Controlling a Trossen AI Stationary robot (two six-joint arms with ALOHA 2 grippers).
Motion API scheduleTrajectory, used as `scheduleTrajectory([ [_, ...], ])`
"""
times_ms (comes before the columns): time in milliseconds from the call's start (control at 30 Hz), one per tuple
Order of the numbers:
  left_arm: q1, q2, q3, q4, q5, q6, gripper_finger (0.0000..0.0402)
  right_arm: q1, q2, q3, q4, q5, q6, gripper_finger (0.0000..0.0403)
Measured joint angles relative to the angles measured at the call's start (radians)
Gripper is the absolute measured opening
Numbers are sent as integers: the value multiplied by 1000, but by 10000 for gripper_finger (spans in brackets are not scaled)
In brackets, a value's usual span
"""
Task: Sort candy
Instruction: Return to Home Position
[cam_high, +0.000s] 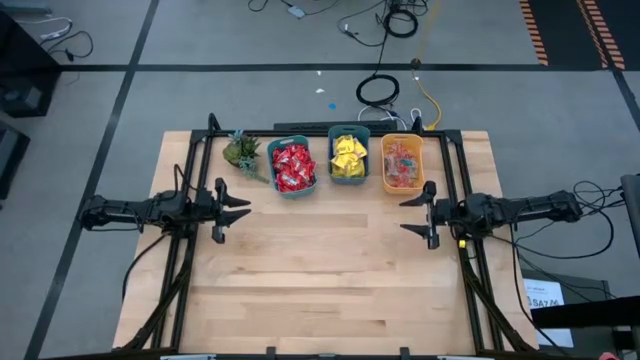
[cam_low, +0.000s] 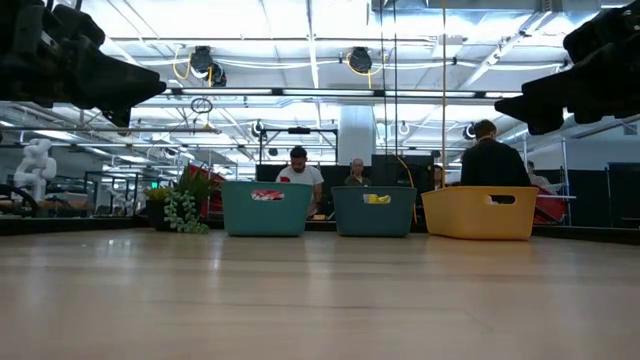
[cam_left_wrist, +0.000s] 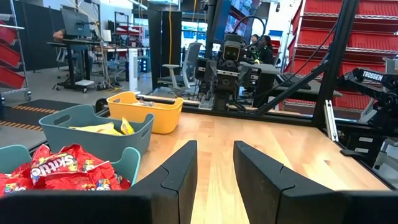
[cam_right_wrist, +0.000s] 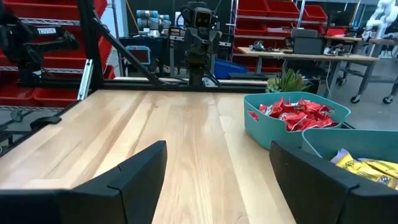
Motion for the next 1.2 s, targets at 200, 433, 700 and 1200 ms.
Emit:
scheduleTrajectory([
  [200, 0, 0, 0, 0, 0, 0, 114, 0, 0, 0, 0, -1, 0, 279],
  [433, 0, 0, 0, 0, 1, 0, 114, 0, 0, 0, 0, -2, 1, 279],
  [700, 0, 0, 0, 0, 4, -8, 114, 0, 0, 0, 0, -3, 1, 279],
  [1200, 0, 0, 0, 13, -150, -7, 114, 0, 0, 0, 1, -3, 1, 279],
])
